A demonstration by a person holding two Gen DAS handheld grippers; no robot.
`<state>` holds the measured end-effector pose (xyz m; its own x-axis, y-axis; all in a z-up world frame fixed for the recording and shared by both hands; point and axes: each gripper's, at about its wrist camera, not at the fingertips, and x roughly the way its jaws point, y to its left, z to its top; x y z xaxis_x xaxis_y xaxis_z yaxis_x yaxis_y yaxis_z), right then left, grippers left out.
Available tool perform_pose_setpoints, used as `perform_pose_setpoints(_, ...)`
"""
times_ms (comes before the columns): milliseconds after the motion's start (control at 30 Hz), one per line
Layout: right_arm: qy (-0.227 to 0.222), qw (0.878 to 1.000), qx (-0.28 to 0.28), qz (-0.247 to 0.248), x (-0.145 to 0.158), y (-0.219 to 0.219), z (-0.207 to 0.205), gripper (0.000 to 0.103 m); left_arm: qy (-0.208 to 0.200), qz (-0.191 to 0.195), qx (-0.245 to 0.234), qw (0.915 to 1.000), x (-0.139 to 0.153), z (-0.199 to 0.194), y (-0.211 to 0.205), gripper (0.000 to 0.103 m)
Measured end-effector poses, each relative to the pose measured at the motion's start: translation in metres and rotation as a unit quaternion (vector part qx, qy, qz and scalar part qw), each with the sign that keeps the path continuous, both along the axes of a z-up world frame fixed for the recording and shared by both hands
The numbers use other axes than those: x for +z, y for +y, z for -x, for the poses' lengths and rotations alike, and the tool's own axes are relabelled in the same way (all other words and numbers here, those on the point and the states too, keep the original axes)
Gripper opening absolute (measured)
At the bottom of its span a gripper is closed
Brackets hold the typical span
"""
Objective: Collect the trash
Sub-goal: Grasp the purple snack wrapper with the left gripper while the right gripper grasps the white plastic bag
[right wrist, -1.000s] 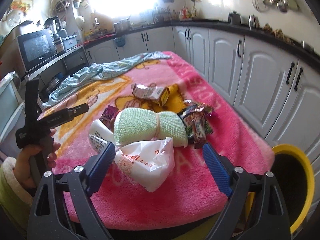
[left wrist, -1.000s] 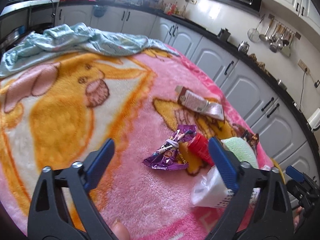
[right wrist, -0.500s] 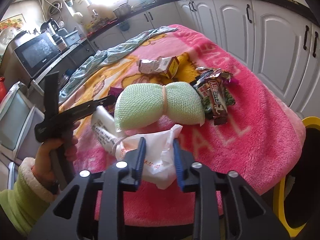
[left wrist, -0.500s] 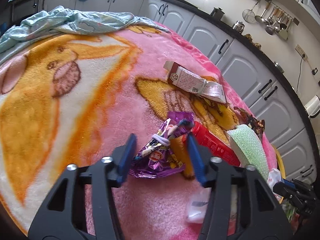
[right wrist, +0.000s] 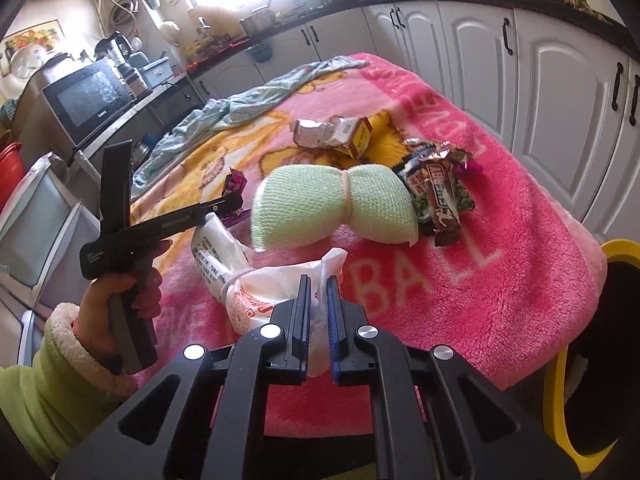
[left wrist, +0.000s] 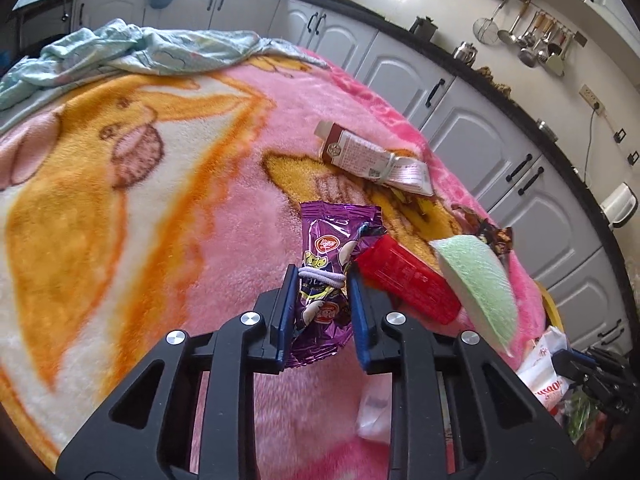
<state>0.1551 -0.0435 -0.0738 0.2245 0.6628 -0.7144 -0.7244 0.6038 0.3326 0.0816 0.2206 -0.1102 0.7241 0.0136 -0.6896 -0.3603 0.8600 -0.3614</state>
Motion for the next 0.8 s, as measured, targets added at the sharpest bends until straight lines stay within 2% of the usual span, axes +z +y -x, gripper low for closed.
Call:
perform_pose_setpoints(367, -0.050, 0.999, 0.010, -0.012, 0.032, -0.013, 0.018, 0.005, -0.055, -0.023, -0.012, 0.9981, 0.047, 0.025, -0.017, 0.018)
perform_pose_setpoints(567, -0.066, 0.998, -0.014, -0.021, 0.047, -0.039, 0.019, 0.005, -0.081, -0.029, -0.035, 0.9957, 0.066, 0.026, -0.038, 0.018)
perform_pose_setpoints(800, -0.076, 0.996, -0.049, -0.026, 0.056, -0.068, 0.017, 0.005, -0.094, -0.027, -0.071, 0.9926, 0.075, 0.023, -0.067, 0.018)
